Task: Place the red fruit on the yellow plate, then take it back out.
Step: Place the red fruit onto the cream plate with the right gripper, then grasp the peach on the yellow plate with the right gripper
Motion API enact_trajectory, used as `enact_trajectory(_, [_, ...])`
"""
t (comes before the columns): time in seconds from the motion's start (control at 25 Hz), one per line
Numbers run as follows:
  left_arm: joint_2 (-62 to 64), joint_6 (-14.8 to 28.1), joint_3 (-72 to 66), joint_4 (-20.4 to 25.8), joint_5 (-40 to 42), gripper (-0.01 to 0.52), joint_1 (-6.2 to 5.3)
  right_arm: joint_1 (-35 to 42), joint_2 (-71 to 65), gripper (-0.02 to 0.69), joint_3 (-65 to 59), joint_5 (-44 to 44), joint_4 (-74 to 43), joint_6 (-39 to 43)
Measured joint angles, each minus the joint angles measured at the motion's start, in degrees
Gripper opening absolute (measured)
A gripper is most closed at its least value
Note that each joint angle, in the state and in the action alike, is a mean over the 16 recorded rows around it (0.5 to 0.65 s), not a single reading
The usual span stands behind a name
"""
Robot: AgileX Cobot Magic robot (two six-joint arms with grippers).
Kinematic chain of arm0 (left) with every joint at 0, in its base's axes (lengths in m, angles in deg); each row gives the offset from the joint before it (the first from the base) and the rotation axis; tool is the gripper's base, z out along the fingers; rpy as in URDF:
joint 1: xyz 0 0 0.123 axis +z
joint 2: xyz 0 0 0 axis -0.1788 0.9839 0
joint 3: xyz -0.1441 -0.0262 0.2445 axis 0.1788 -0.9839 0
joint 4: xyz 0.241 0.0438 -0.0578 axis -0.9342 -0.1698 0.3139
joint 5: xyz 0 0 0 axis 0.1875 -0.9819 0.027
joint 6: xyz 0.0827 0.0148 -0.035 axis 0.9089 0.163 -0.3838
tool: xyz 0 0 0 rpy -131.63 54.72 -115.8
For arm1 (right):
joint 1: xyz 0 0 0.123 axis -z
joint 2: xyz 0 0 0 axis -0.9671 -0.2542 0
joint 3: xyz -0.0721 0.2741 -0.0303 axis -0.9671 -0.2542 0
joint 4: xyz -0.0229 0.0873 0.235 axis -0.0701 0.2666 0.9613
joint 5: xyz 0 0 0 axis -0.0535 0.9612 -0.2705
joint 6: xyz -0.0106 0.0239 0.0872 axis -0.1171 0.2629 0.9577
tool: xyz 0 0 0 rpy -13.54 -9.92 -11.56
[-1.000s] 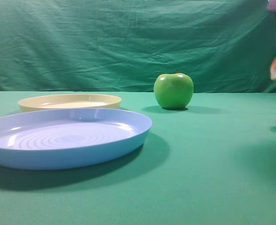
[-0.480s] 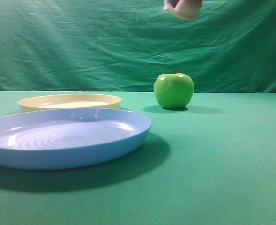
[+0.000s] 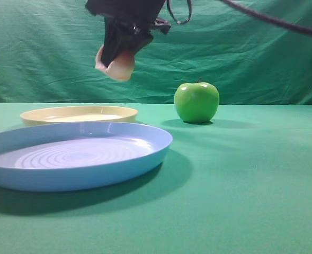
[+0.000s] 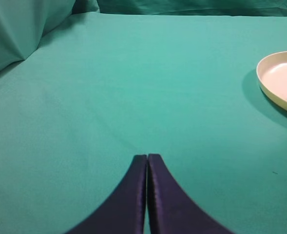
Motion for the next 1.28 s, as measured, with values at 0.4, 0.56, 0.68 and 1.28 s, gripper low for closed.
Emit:
enact_trajectory(0.4, [0.0, 0.0, 0.0, 0.0, 0.0, 0.0, 0.0, -0.5, -2.0, 0.538, 0.5, -2.3, 0.8, -0.2])
enact_trajectory(0.56, [0.0, 0.0, 0.0, 0.0, 0.0, 0.0, 0.0, 0.0, 0.5, 0.598, 0.6, -0.7, -0.1, 0.1])
enact_trajectory(0.68, [0.0, 0.0, 0.0, 0.0, 0.0, 0.0, 0.0, 0.5, 3.6, 0.569, 0.6, 2.1, -1.3, 1.2])
enact_trajectory(1.28, [0.0, 0.0, 0.0, 0.0, 0.0, 0.0, 0.0, 5.0, 29.2, 0.055, 0.2, 26.7, -9.4, 18.1])
